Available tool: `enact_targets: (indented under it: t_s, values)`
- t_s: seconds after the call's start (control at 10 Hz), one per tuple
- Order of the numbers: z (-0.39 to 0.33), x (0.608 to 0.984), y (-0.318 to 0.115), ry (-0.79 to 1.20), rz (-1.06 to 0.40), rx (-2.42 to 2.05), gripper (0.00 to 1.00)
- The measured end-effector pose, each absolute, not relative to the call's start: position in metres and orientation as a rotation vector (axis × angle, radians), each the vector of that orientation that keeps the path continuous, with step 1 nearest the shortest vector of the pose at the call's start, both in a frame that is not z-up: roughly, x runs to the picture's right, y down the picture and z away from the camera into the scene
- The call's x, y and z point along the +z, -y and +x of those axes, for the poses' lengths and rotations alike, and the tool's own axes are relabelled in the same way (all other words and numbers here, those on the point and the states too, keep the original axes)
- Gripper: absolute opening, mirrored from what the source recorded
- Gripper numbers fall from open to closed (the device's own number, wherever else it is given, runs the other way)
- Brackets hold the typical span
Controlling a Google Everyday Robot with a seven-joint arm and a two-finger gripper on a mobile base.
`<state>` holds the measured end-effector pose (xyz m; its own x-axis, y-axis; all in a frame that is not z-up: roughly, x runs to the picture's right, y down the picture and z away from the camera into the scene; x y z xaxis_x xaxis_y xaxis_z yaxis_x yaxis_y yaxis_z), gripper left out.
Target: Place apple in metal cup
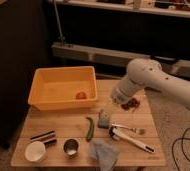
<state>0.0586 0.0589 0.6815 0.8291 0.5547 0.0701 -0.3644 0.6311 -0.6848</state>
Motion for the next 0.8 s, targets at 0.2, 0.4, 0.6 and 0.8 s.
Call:
enact_targets:
  t_s: [0.2, 0.4, 0.6, 0.8]
  values:
    - [0.022, 0.696, -0.013, 0.268, -0.661, 0.577, 0.8]
    - [-0.017, 0.716, 0.019, 0.226, -0.625, 0.684, 0.8]
    - [-0.045, 0.73, 0.04, 0.195, -0.601, 0.78, 0.8]
    - [-0.059, 0.736, 0.049, 0.183, -0.591, 0.823, 0.8]
